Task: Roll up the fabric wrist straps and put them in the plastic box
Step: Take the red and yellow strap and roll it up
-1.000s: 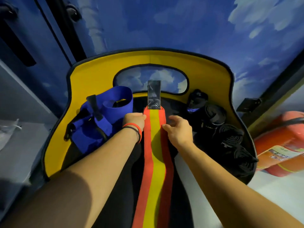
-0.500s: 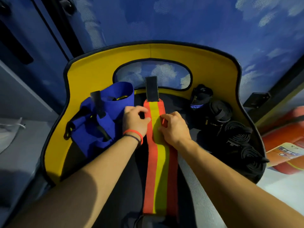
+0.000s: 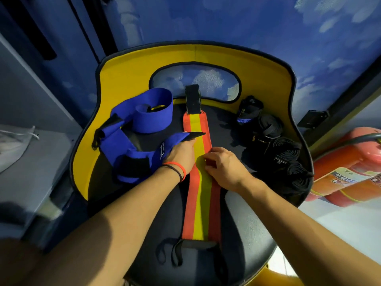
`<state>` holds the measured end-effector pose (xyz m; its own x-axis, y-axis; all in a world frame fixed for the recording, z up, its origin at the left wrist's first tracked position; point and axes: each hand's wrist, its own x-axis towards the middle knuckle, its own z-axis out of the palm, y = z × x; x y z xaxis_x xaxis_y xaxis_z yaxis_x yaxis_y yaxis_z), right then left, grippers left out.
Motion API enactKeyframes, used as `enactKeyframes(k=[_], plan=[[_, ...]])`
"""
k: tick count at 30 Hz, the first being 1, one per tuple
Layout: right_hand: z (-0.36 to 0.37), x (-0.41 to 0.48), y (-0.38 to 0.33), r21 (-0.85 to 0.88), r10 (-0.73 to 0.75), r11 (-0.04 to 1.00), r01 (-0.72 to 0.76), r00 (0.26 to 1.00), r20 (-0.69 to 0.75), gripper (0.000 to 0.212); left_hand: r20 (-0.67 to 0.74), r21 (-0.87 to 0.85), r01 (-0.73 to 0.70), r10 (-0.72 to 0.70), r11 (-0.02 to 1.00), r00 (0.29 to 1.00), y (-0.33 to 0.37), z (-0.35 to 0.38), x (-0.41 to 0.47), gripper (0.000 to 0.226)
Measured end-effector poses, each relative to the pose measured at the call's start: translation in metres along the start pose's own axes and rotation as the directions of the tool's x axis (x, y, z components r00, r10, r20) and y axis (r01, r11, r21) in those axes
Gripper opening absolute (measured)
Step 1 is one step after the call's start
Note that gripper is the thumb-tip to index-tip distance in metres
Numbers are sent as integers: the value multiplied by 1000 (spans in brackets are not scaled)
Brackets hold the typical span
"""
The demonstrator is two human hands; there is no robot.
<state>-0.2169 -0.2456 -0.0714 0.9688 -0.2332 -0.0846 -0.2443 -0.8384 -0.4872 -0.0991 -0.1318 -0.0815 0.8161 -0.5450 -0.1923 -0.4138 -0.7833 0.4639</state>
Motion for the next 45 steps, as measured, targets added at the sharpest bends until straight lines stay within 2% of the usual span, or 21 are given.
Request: enactKeyframes(k=[4, 8, 9, 10, 11, 12, 13, 14, 16, 17, 18, 20, 21, 23, 25, 27, 32, 34, 37, 40, 45], plan=[[19, -38, -10, -74, 87, 993, -90, 995, -45, 49, 3, 0, 33, -33, 999, 999, 4, 1, -5, 50], [31, -65, -21, -148, 59, 986, -72, 994, -93, 53, -110, -33, -30, 26, 999, 994, 10, -3, -15, 44], [32, -69, -22, -167, 58, 983, -70, 995, -75, 54, -39, 15, -11, 12, 1000, 999, 11, -3, -19, 35], [31, -71, -23, -186, 63, 980, -72, 996, -55, 54, 149, 120, 20, -38, 993, 988, 11, -4, -25, 23], [30, -71, -24, -202, 69, 977, -76, 997, -40, 54, 346, 254, 17, -108, 967, 932, 8, -7, -32, 24], [30, -71, -24, -211, 74, 974, -79, 997, -32, 53, 482, 383, 22, -221, 923, 848, 2, -7, -35, 29], [29, -71, -25, -215, 79, 973, -83, 997, -28, 53, 516, 492, 12, -303, 870, 801, -1, -8, -37, 26], [28, -70, -25, -215, 83, 973, -87, 996, -24, 52, 525, 548, -56, -291, 835, 800, -5, -6, -36, 23], [27, -69, -25, -202, 94, 975, -95, 995, -18, 50, 401, 469, -212, 7, 857, 916, -6, -10, -37, 39], [28, -69, -25, -194, 96, 976, -97, 995, -16, 49, 292, 428, -286, 168, 857, 941, -5, -17, -42, 42], [27, -68, -24, -187, 94, 978, -95, 995, -16, 48, 206, 436, -372, 312, 819, 928, -4, -27, -48, 40], [27, -67, -22, -175, 89, 980, -90, 996, -15, 48, 217, 611, -519, 504, 598, 836, -13, -49, -50, 35], [26, -67, -22, -170, 86, 981, -88, 996, -15, 48, 276, 676, -552, 526, 489, 804, -22, -62, -50, 34], [26, -67, -22, -166, 84, 983, -84, 996, -10, 48, 360, 775, -546, 487, 319, 795, -43, -85, -46, 40], [25, -68, -22, -173, 80, 982, -80, 997, -4, 48, 371, 840, -483, 388, 247, 844, -66, -104, -42, 63], [25, -68, -21, -177, 71, 982, -69, 997, 6, 49, 342, 852, -436, 322, 289, 883, -85, -114, -39, 76], [23, -66, -17, -176, 49, 984, -42, 998, 41, 51, 128, 789, -179, 127, 588, 984, -115, -106, -22, 64], [21, -66, -17, -176, 48, 984, -39, 998, 50, 51, 4, 729, -68, 95, 681, 995, -121, -92, -20, 63], [19, -66, -18, -176, 50, 984, -39, 997, 58, 50, -156, 663, 8, 127, 749, 980, -111, -82, -16, 61], [17, -66, -19, -162, 48, 986, -37, 997, 64, 47, -178, 623, -38, 189, 781, 966, -93, -87, -12, 54], [16, -70, -19, -169, 35, 985, -23, 997, 70, 52, -150, 585, -272, 431, 764, 890, -73, -94, -30, 47]])
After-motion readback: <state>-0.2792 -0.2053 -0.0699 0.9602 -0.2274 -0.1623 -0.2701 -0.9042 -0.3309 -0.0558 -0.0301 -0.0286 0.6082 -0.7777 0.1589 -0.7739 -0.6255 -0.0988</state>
